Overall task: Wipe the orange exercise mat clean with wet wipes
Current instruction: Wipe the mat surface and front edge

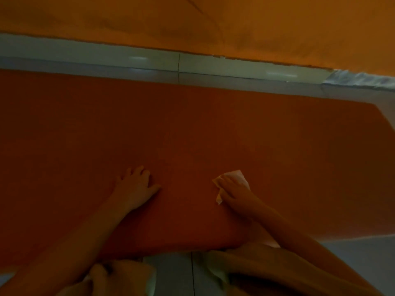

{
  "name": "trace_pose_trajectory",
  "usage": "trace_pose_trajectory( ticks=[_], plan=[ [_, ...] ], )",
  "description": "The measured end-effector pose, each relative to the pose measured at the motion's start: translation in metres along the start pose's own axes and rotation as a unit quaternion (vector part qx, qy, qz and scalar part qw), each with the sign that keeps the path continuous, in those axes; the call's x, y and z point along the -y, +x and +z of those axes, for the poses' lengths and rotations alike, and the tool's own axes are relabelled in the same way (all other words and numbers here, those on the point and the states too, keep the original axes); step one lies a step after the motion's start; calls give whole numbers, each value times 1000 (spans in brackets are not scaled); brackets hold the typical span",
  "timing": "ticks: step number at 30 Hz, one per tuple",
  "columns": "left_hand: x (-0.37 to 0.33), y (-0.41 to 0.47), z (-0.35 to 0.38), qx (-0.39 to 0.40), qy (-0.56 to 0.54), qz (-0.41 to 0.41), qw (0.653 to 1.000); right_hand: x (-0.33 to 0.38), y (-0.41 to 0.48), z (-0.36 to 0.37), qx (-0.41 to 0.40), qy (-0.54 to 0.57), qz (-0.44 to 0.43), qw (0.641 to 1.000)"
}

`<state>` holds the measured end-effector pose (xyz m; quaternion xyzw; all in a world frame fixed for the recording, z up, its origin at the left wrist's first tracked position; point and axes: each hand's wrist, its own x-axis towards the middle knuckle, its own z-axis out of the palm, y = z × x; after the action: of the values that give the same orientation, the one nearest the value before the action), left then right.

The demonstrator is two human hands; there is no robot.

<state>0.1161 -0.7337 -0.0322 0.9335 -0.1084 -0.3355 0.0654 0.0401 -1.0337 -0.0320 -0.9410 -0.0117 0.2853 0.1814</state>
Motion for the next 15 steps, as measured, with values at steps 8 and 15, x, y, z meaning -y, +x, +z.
trace_pose_trajectory(
  ticks=[8, 15],
  plan=[
    [-57, 21, 20, -8, 58, 40, 997, -18, -37, 11, 51, -41, -105, 992],
    [-60, 21, 29, -51, 69, 24, 996, -55, -29, 17, -46, -45, -2, 998]
  ],
)
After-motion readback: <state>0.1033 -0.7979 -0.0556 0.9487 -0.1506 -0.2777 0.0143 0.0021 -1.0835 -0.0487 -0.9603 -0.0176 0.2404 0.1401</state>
